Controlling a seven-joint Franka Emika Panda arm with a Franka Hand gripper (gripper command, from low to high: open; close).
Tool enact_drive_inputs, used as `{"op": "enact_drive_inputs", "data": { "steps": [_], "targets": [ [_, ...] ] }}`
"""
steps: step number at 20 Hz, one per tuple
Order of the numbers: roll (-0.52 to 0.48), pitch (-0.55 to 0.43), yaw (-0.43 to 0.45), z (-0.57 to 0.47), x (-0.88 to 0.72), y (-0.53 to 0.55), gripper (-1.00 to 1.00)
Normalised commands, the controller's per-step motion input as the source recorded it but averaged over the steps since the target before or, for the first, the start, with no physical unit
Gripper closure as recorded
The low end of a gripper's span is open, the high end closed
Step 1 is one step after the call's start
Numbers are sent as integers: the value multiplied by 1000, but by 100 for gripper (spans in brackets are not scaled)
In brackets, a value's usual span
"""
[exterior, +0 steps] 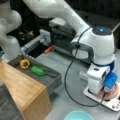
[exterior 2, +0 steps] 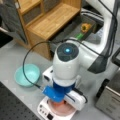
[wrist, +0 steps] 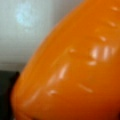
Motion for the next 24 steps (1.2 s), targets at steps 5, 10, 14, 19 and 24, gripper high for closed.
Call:
{"op": "enact_drive_inputs", "data": {
  "steps": [5,10,14,19,24],
  "targets": [
    [-286,-4,67,118,-169,31,100],
    [-237,79,187,319,-260,10,100],
    [-261,98,361,258,-293,-92,100],
    [-268,47,517,136,-334,-216,100],
    [-245,-17,591,46,-373,-205,100]
  ]
}}
